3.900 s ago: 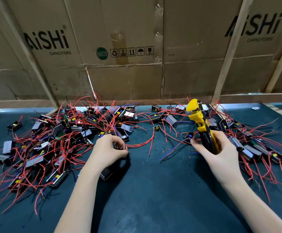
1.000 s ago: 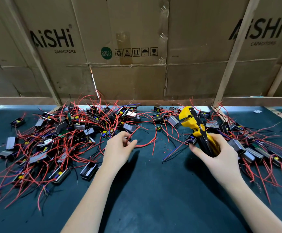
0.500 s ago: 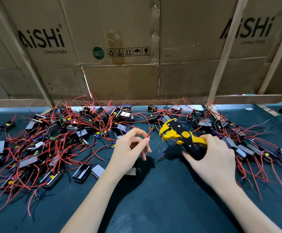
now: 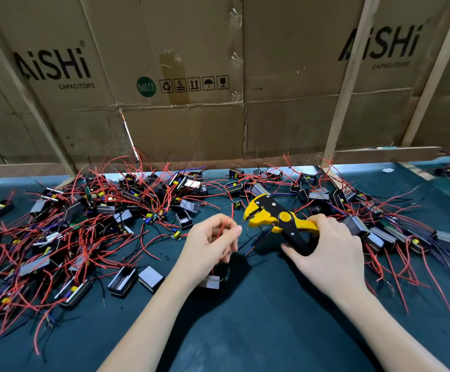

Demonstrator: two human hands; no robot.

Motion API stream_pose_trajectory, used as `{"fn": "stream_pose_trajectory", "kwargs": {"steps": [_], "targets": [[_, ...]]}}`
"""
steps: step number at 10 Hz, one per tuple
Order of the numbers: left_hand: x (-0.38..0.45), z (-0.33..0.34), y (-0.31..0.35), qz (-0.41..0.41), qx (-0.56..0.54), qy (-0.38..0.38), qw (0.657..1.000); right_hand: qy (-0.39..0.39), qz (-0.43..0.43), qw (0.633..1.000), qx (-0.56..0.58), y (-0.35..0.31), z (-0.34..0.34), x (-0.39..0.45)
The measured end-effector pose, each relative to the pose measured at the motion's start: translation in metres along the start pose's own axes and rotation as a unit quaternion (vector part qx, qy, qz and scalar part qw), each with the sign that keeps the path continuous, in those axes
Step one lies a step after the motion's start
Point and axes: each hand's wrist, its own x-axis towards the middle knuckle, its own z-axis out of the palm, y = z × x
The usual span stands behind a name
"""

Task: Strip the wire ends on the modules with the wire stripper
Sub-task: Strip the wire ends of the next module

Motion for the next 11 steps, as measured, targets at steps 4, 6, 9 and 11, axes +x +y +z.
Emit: {"fn": "stream_pose_trajectory", "kwargs": {"steps": [4,6,9,11], "targets": [[0.003,-0.007,-0.008,-0.010,0.072,0.006,0.997,-0.006,0.005,1.000,-0.013,0.004,0.000,0.002],[0.003,-0.006,-0.010,-0.007,0.131,-0.026,0.991,0.005,-0.004,0.999,-0.032,0.004,0.001,0.002],[0.002,-0.007,-0.008,-0.019,0.112,0.002,0.994,0.049,-0.056,0.996,-0.047,0.004,0.000,0.000],[0.002,-0.006,-0.008,-0.043,0.111,0.000,0.993,0.080,-0.087,0.992,-0.039,0.003,0.002,-0.001]]}}
